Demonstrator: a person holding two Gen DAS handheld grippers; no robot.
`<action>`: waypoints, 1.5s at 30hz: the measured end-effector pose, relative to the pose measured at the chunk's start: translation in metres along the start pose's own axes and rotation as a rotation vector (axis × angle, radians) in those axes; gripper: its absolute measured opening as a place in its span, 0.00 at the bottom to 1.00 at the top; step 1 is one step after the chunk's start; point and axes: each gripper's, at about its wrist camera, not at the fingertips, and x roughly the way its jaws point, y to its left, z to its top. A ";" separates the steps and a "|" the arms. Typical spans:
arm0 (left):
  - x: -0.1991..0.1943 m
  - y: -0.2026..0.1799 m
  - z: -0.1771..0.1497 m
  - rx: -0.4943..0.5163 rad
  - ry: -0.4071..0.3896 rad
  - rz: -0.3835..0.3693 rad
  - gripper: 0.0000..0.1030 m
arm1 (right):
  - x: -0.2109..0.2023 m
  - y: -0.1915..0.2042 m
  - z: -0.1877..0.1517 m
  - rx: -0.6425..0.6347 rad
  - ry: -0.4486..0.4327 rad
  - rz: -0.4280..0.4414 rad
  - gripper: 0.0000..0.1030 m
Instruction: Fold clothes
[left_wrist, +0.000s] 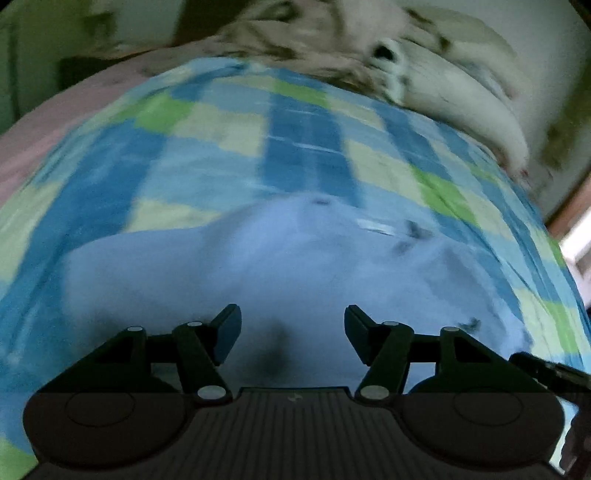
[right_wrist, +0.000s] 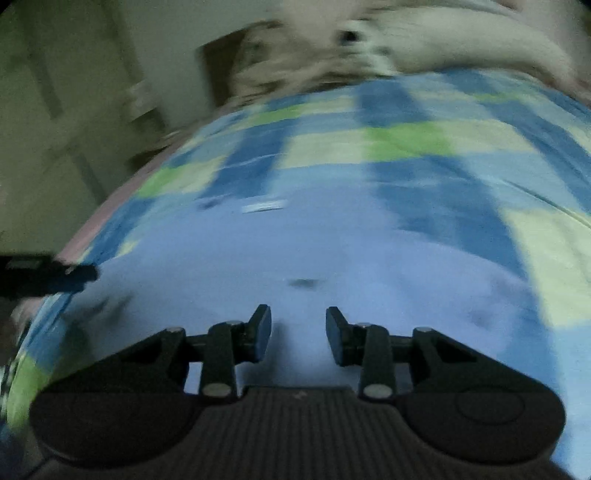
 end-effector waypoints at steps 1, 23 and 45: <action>0.006 -0.016 0.001 0.020 0.006 -0.017 0.67 | -0.005 -0.018 0.000 0.049 -0.002 -0.014 0.37; 0.090 -0.081 -0.037 -0.005 0.147 0.000 0.70 | 0.025 -0.134 0.027 0.325 -0.002 0.068 0.01; 0.092 -0.086 -0.043 0.041 0.132 -0.007 0.78 | -0.020 -0.155 -0.021 0.515 0.046 0.137 0.37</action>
